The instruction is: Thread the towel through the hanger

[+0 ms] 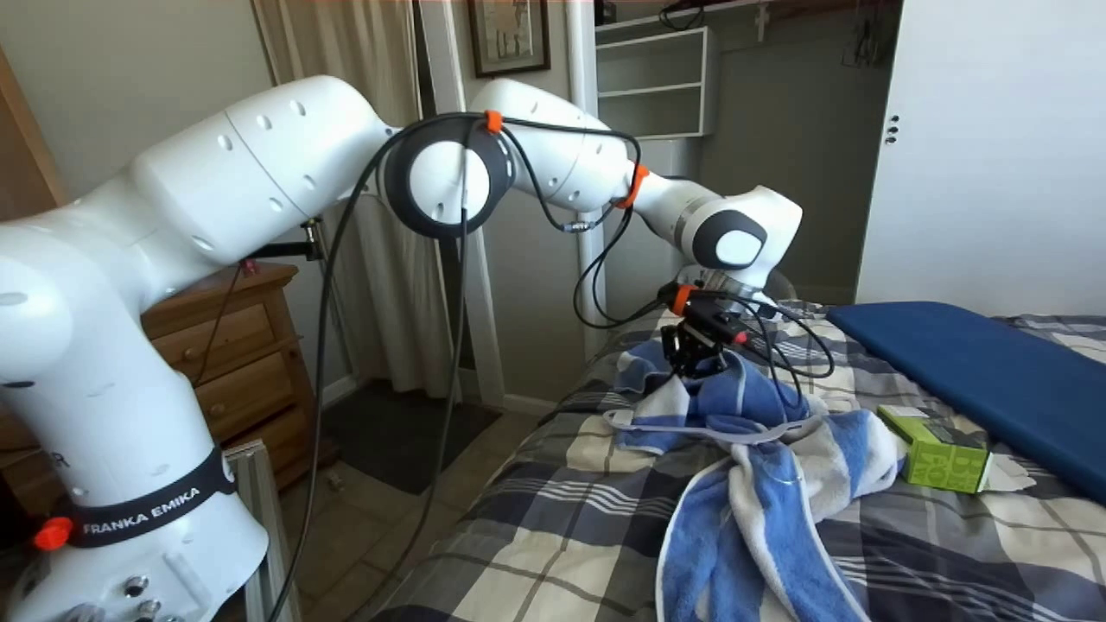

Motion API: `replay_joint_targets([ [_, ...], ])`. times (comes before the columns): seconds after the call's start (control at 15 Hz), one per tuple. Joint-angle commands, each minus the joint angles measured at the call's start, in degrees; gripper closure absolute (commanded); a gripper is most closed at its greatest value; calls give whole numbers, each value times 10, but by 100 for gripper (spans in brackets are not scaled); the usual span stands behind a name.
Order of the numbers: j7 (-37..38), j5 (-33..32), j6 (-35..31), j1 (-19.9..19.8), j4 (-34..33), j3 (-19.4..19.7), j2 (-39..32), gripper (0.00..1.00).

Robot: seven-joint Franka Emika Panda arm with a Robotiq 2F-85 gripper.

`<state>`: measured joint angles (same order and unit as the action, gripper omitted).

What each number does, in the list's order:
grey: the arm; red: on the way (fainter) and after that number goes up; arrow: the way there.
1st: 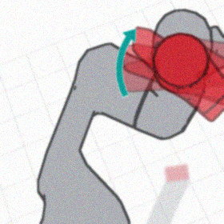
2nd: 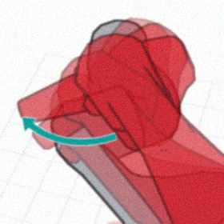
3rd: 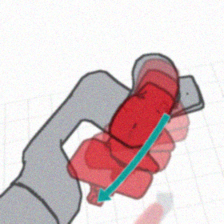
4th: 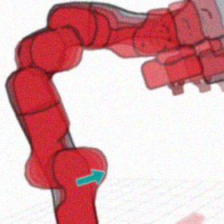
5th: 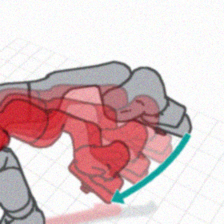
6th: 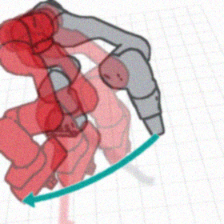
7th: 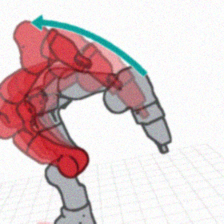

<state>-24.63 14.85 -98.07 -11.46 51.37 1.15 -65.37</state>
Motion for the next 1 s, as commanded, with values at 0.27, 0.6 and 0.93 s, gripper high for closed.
replay_joint_targets([
  [0.27, -16, 38, -188, -4, 133, -13, 124, 99],
  [0.6, -97, 30, -366, -29, 226, -77, 182, 99],
  [0.93, -183, 38, -503, -62, 302, -148, 216, 99],
])
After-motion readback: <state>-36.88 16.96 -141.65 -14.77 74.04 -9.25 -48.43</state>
